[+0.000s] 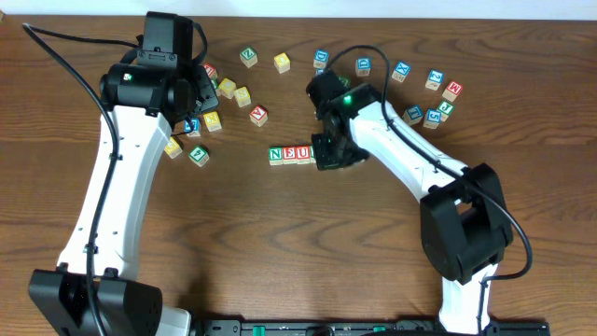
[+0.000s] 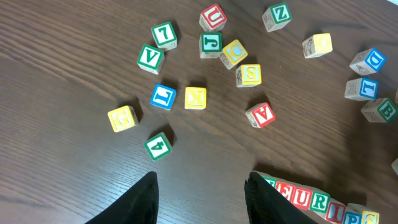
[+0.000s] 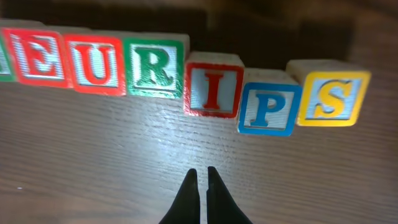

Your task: Spell out NEURIPS

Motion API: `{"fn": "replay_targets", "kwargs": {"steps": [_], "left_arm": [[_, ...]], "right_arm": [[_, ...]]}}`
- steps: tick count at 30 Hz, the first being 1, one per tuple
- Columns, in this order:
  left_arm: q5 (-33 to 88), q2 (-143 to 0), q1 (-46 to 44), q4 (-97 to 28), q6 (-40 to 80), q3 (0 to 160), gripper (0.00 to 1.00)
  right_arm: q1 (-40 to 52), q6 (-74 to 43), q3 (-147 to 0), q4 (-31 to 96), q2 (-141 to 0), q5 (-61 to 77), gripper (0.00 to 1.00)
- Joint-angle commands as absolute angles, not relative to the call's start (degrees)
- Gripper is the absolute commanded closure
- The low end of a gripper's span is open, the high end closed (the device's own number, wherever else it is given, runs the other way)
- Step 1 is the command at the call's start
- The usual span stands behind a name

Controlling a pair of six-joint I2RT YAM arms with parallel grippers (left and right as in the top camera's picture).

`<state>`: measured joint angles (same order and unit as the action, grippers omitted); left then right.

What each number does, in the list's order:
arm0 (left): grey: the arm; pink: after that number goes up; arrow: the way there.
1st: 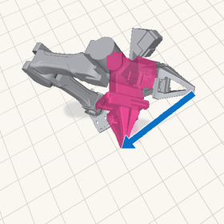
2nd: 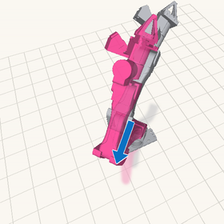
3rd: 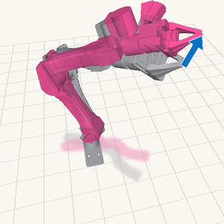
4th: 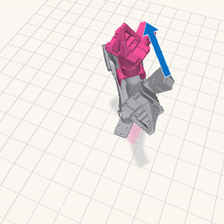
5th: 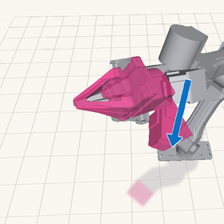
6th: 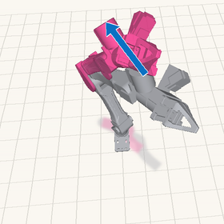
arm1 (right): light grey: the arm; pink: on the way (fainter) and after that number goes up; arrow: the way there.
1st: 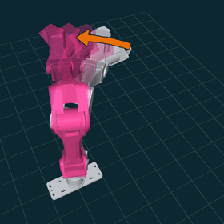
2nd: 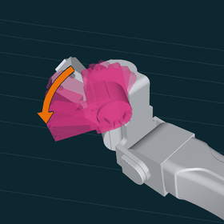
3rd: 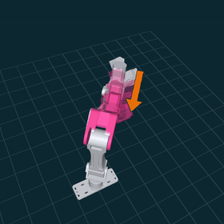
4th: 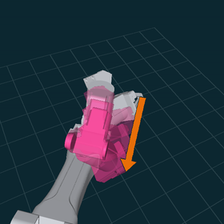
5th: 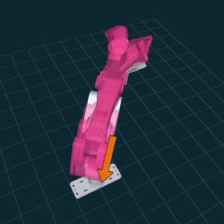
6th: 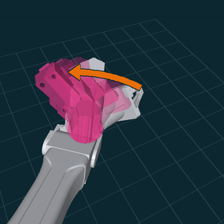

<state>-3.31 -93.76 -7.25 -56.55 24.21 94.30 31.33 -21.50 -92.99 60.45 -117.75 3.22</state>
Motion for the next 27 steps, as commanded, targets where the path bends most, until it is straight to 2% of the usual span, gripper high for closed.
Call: {"fn": "replay_targets", "kwargs": {"steps": [1, 27], "left_arm": [[-3.44, -94.41, -7.38, -56.58, 24.75, 93.91, 0.56], [-3.44, -94.41, -7.38, -56.21, 24.75, 93.91, 0.56]], "right_arm": [[31.55, -23.16, -90.52, 58.74, -118.28, 3.38, 0.99], [30.24, -23.77, -86.41, 49.60, -120.62, 3.60, 0.99]]}}
